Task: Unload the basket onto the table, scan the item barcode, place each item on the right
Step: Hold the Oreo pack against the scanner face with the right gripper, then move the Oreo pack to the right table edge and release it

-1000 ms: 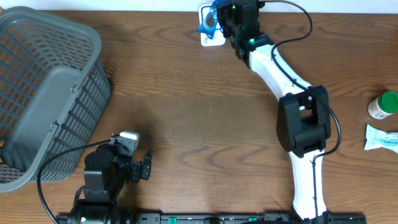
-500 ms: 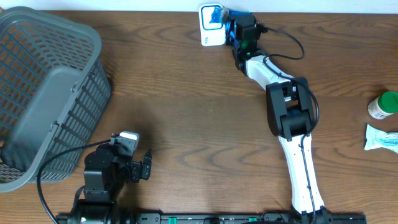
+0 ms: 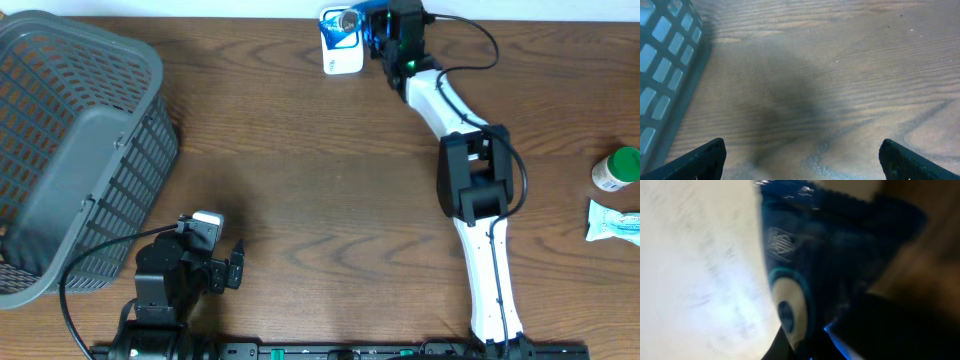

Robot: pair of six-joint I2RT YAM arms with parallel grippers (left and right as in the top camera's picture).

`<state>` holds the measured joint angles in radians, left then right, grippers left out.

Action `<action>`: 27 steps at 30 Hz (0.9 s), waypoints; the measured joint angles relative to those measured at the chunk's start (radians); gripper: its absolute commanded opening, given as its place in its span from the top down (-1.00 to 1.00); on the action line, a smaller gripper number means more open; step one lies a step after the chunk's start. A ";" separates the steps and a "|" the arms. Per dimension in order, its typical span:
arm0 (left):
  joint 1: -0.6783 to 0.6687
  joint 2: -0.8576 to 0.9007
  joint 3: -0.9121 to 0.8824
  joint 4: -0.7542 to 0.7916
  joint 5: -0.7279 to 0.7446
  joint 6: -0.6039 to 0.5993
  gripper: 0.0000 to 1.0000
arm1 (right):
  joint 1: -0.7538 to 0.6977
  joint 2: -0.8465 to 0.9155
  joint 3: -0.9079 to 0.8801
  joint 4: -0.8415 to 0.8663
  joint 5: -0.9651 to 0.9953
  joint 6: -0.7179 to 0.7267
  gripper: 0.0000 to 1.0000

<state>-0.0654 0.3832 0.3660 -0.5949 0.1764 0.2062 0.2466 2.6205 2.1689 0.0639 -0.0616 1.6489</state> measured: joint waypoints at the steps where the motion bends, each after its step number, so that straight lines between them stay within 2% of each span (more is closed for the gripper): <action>1: 0.000 0.000 0.000 0.000 0.000 0.000 -0.96 | -0.006 -0.010 0.001 -0.061 -0.003 -0.007 0.97; 9: 0.000 0.000 0.000 0.000 0.000 0.000 -0.96 | -0.025 -0.108 0.002 -0.296 -0.018 -0.108 0.97; 16: 0.000 0.000 0.000 -0.001 0.000 0.000 -0.96 | -0.070 -0.301 0.002 -0.677 -0.010 -0.335 0.97; 19: 0.000 0.000 0.000 -0.002 0.000 0.000 -0.96 | -0.136 -0.411 0.006 -0.868 0.010 -0.442 0.97; 24: 0.000 0.000 0.000 0.000 0.000 0.000 -0.96 | -0.360 -0.527 0.027 -1.143 0.032 -0.575 0.97; 27: 0.000 0.000 0.000 0.000 0.000 0.000 -0.96 | -0.475 -0.523 0.024 -1.189 0.048 -0.629 0.97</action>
<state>-0.0654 0.3832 0.3656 -0.5953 0.1764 0.2062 -0.2283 2.0972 2.1933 -1.1252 -0.0132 1.0203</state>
